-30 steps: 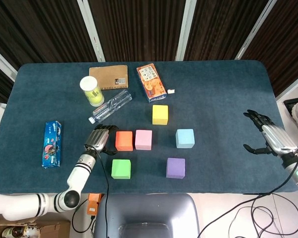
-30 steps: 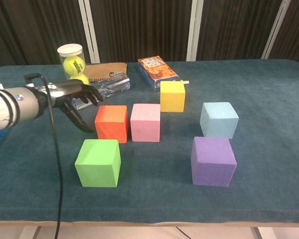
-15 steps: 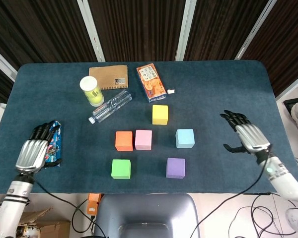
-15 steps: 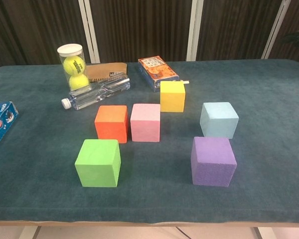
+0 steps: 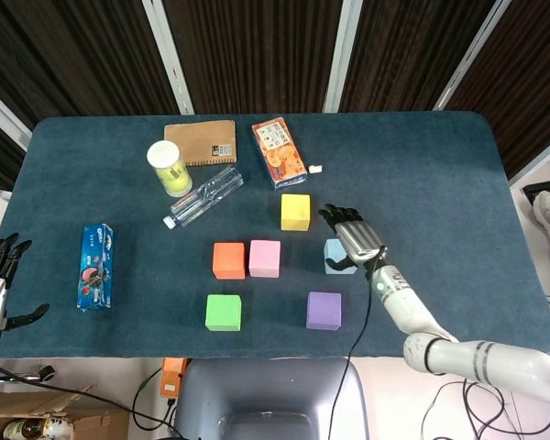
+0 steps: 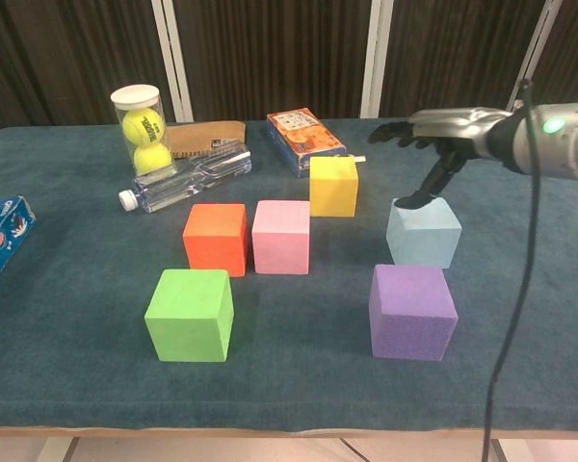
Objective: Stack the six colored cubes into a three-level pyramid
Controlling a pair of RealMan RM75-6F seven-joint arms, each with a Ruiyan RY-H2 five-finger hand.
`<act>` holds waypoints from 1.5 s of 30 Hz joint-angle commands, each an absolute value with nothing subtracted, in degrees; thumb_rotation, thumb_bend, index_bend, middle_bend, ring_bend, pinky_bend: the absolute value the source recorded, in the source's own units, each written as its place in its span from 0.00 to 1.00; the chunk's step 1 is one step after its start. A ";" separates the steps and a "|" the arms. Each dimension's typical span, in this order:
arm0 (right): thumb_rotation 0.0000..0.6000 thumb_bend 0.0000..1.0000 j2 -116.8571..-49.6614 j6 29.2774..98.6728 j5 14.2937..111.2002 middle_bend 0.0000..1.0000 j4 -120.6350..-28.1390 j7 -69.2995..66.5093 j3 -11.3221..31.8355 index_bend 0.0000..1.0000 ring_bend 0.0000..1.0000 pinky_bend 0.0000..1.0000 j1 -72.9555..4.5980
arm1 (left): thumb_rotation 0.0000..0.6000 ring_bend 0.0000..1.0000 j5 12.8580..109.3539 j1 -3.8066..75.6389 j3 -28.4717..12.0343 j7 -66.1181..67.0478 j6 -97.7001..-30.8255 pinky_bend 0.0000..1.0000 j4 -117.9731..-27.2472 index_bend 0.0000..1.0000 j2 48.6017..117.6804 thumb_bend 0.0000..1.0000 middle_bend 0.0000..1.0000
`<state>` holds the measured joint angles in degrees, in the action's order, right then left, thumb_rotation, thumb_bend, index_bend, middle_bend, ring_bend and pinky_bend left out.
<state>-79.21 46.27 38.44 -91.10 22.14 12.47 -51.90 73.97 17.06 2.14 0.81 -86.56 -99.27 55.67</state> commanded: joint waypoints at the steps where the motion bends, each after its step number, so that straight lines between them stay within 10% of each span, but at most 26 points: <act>1: 1.00 0.22 -84.78 45.42 30.70 0.00 -87.62 26.95 13.21 0.00 0.00 0.00 -57.55 | 1.00 0.00 74.19 16.52 1.69 0.10 -85.67 0.10 -98.99 0.13 55.35 0.03 0.03; 24: 1.00 0.21 -94.33 44.92 21.95 0.00 -80.86 26.99 13.64 0.07 0.00 0.00 -65.11 | 1.00 0.00 75.32 12.94 -1.74 -3.82 -82.33 0.10 -96.83 0.13 54.22 0.03 0.03; 45: 1.00 0.21 -97.42 47.69 25.15 0.01 -77.84 27.04 13.72 0.46 0.00 0.00 -65.10 | 1.00 0.00 75.68 11.11 -3.86 -6.04 -80.59 0.10 -96.14 0.13 53.78 0.03 0.03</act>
<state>-97.78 47.49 24.79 -77.39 27.06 13.73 -65.33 75.67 11.14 -3.83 -6.01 -80.62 -96.17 53.79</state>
